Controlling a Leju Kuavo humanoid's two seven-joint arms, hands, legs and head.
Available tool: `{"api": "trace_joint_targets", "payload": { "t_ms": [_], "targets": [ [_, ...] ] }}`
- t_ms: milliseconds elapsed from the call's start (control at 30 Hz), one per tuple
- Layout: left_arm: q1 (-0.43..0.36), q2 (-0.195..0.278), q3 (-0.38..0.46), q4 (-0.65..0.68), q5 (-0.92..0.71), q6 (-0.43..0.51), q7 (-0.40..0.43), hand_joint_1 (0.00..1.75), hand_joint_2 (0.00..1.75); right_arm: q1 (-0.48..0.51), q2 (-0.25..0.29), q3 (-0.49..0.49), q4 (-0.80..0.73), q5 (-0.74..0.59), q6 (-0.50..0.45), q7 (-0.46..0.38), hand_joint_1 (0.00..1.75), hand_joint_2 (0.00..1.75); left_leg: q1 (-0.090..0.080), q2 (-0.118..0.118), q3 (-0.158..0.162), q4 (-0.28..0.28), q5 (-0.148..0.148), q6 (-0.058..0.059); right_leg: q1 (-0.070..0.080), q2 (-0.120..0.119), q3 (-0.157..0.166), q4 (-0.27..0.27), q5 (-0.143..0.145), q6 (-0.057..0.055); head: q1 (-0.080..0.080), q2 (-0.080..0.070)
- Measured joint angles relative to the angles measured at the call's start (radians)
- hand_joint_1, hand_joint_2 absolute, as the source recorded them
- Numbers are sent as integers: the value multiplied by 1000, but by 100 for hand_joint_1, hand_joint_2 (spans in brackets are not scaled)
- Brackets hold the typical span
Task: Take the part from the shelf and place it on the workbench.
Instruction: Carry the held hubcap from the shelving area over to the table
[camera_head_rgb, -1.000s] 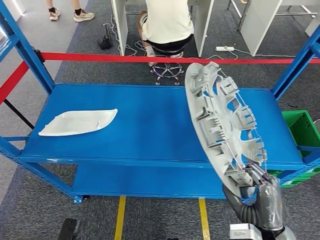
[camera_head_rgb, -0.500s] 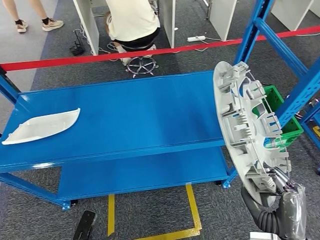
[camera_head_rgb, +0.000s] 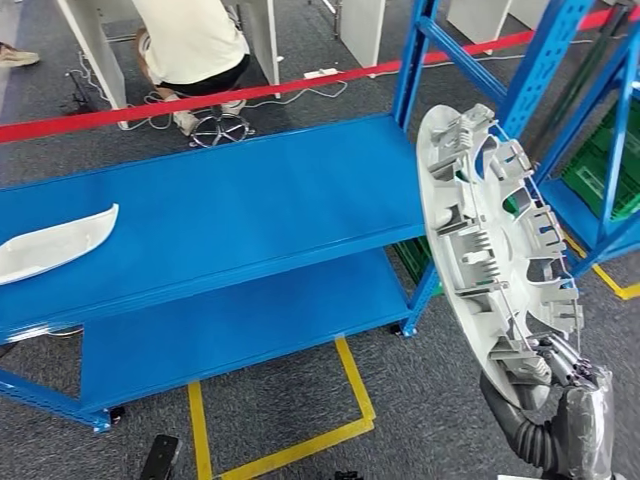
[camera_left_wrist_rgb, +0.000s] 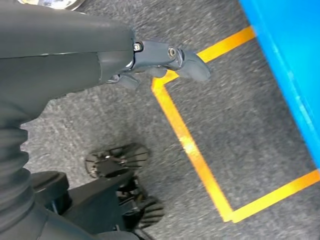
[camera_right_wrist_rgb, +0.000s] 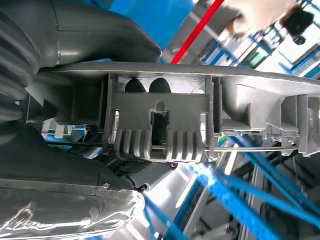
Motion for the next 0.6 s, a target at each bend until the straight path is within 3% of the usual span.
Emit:
{"api": "trace_joint_targets", "payload": {
  "t_ms": [33,67,100,133,167,200,267,300,333,400,433,467,500,533,600],
  "targets": [
    [4,1,8,3,4,0,-9,0,175,-10,0,4,2,2,2,0,175,175,2,14,-13,2,9,-5,-4,-5,33,-11,26,6,0,0],
    [7,2,16,5,6,0,-16,0,175,-17,-1,6,4,1,2,0,175,175,4,26,-26,6,16,-11,-9,-16,85,-57,48,14,0,0],
    [9,4,23,6,7,0,-20,0,175,-22,-2,7,4,-3,1,-1,175,175,4,35,-36,12,22,-17,-9,-36,148,-126,48,22,1,0],
    [11,6,31,8,5,-1,-23,0,175,-24,-3,7,1,-8,-3,-2,175,175,3,42,-43,20,26,-23,-8,-55,202,-195,35,21,2,0],
    [12,7,37,9,0,-3,-23,0,175,-22,-4,4,-4,-11,-8,-4,175,175,1,48,-46,26,30,-28,-6,-69,235,-246,15,15,1,0],
    [14,8,42,10,-7,-4,-23,0,175,-15,-6,-3,-11,-13,-15,-7,175,175,0,53,-48,29,35,-32,-2,-74,247,-273,-1,4,0,0],
    [16,7,48,14,-24,-7,-23,0,175,14,-8,-25,-31,-12,-27,-16,175,175,3,60,-49,30,42,-43,0,-61,230,-279,2,-25,-2,0],
    [18,7,51,16,-31,-8,-23,0,175,29,-9,-38,-43,-14,-29,-20,175,175,6,46,-52,37,26,-50,1,-53,221,-278,10,-36,-3,0],
    [19,6,53,18,-36,-9,-23,0,175,42,-10,-52,-54,-15,-30,-24,175,175,8,23,-58,60,-9,-56,1,-44,212,-278,21,-46,-3,0],
    [22,4,56,21,-41,-9,-23,0,175,61,-12,-75,-73,-19,-31,-29,175,175,11,-28,-83,163,-117,-61,2,-20,185,-278,49,-59,-5,0],
    [22,2,57,23,-42,-9,-23,0,175,68,-13,-85,-80,-20,-31,-30,175,175,11,-41,-96,227,-162,-60,4,-5,168,-277,63,-62,-6,0],
    [22,2,58,24,-43,-9,-23,0,175,75,-13,-93,-84,-21,-31,-31,175,175,10,-46,-100,275,-185,-57,6,10,150,-277,77,-64,-6,0],
    [21,1,58,25,-43,-9,-23,0,175,81,-13,-98,-86,-22,-32,-31,175,175,10,-49,-91,294,-184,-52,9,25,133,-276,91,-64,-6,0],
    [20,1,59,25,-43,-9,-23,0,175,86,-13,-101,-88,-23,-32,-32,175,175,8,-53,-66,277,-164,-45,11,40,117,-276,103,-63,-6,0],
    [16,1,60,26,-44,-9,-23,0,175,94,-13,-106,-92,-24,-32,-32,175,175,3,-82,25,158,-116,-26,13,68,89,-276,129,-59,-6,0]
  ]
}}
